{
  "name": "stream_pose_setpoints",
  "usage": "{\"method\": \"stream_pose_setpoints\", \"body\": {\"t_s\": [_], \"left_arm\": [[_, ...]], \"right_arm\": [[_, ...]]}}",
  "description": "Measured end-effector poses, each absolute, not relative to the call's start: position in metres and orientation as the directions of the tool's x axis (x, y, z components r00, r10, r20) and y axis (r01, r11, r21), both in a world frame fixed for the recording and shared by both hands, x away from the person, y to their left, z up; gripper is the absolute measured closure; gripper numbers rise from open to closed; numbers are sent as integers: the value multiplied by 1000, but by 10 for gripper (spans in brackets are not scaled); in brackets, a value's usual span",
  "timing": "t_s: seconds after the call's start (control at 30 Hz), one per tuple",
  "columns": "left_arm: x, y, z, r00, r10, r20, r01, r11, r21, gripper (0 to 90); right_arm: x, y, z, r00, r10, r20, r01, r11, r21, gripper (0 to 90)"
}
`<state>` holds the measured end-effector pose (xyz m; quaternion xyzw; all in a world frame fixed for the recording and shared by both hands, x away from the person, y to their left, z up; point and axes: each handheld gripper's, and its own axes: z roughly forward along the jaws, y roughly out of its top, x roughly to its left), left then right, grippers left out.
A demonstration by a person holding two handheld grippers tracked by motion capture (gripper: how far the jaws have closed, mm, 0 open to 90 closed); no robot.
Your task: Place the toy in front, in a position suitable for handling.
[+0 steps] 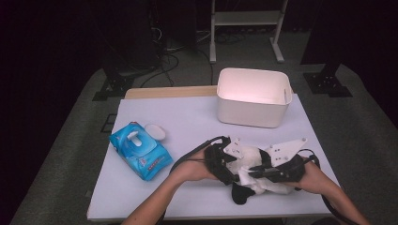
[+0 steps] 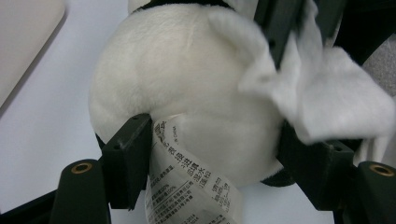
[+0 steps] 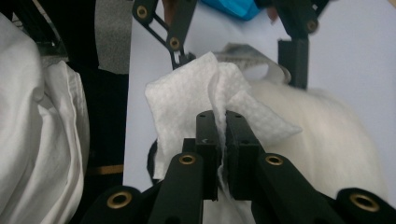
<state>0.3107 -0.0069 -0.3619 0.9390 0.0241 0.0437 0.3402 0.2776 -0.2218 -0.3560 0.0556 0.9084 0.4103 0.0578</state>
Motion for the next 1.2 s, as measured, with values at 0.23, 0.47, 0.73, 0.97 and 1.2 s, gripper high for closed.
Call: {"method": "stream_pose_setpoints", "body": {"t_s": [0.23,0.47,0.73,0.97,1.2], "left_arm": [[308,3,-360,995,68,68,9,-770,638,275],[306,2,-366,996,57,65,1,-761,649,276],[306,-4,-366,995,55,82,-9,-775,631,276],[305,-2,-368,995,57,85,-10,-774,633,276],[305,-3,-367,995,61,80,-3,-777,630,276]], "right_arm": [[280,-218,-356,-989,136,-60,44,655,754,842],[272,-234,-353,-983,172,-70,67,682,728,841],[276,-201,-350,-989,109,-101,3,697,717,841],[276,-199,-349,-991,99,-94,1,698,716,840],[275,-236,-347,-980,177,-95,60,709,703,835]]}}
